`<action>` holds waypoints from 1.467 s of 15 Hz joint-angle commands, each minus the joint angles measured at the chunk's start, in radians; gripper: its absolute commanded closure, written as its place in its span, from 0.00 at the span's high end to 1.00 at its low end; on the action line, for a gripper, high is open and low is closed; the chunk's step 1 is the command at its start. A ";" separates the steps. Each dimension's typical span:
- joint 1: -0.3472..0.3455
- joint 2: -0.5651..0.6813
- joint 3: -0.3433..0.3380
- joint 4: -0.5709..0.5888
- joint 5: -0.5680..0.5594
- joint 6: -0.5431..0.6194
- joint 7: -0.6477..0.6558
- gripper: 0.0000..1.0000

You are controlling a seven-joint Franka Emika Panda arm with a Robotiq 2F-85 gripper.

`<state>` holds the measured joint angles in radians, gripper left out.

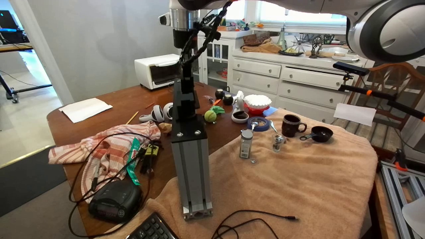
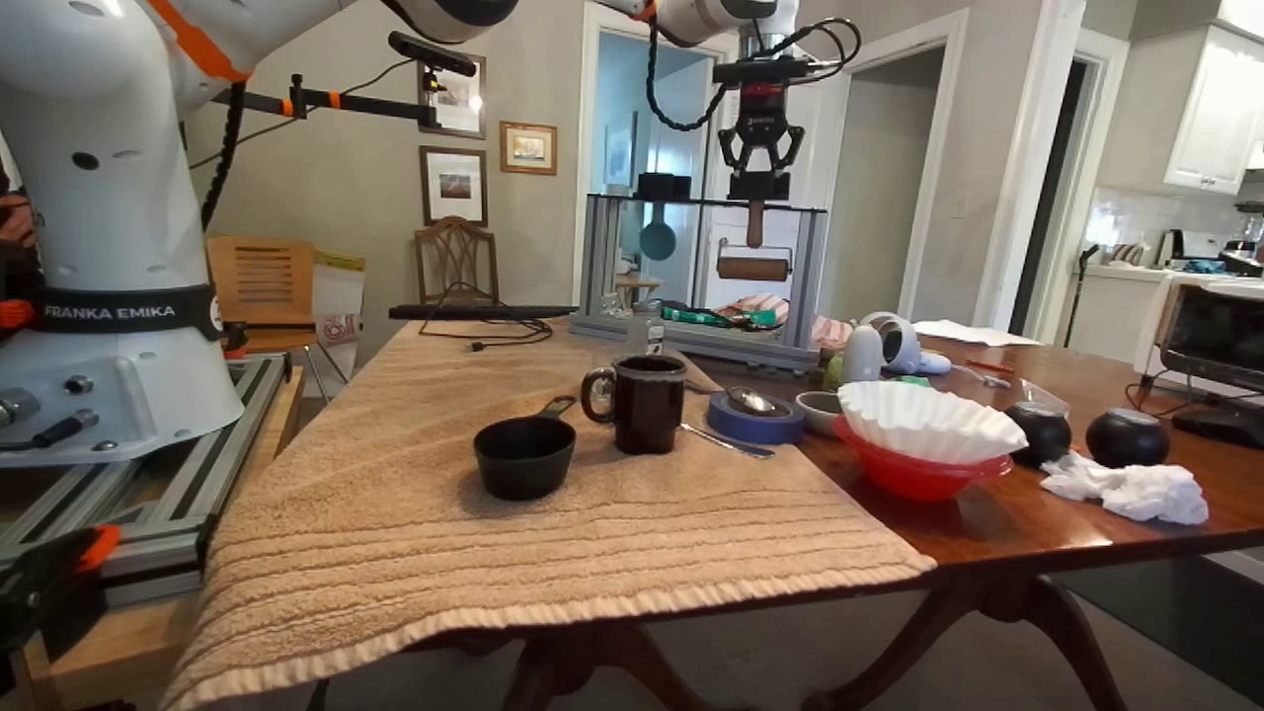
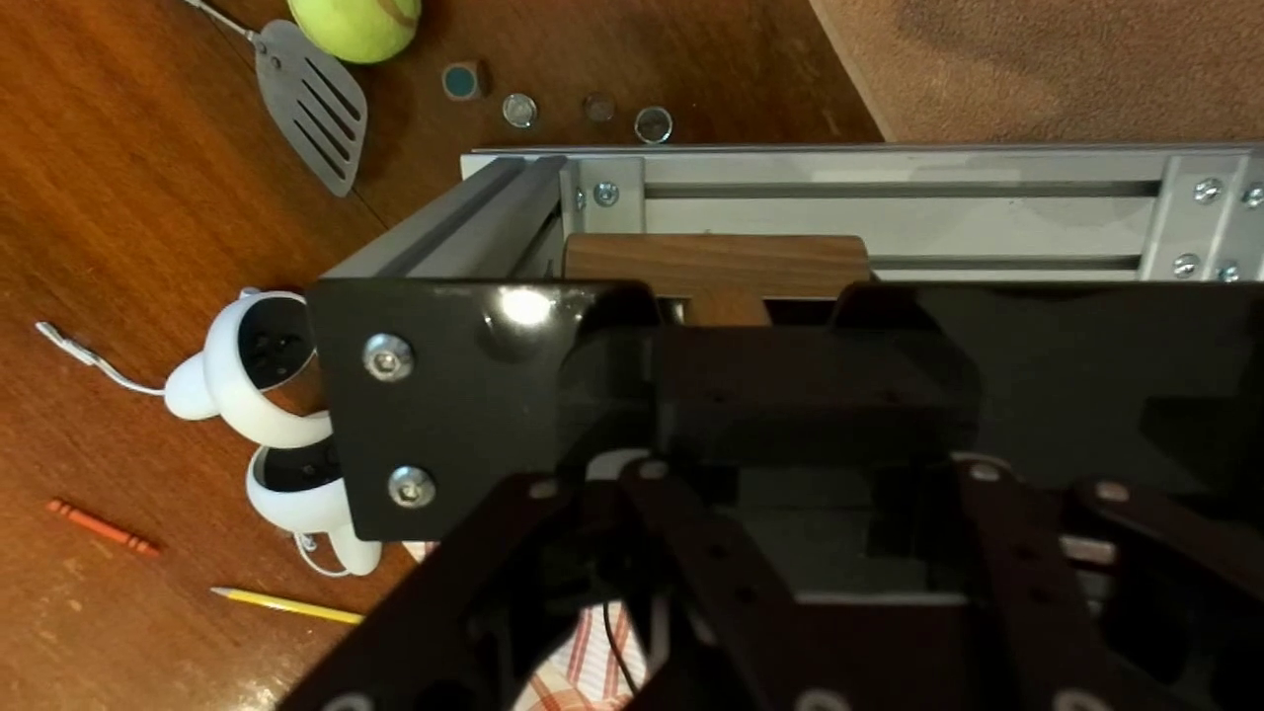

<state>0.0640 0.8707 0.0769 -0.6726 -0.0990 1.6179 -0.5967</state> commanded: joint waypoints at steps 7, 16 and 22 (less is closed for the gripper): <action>0.013 0.045 0.018 0.071 0.011 -0.023 -0.011 0.95; -0.042 -0.020 0.011 0.039 0.001 -0.047 -0.082 1.00; -0.077 -0.053 0.010 0.037 0.002 -0.019 -0.108 1.00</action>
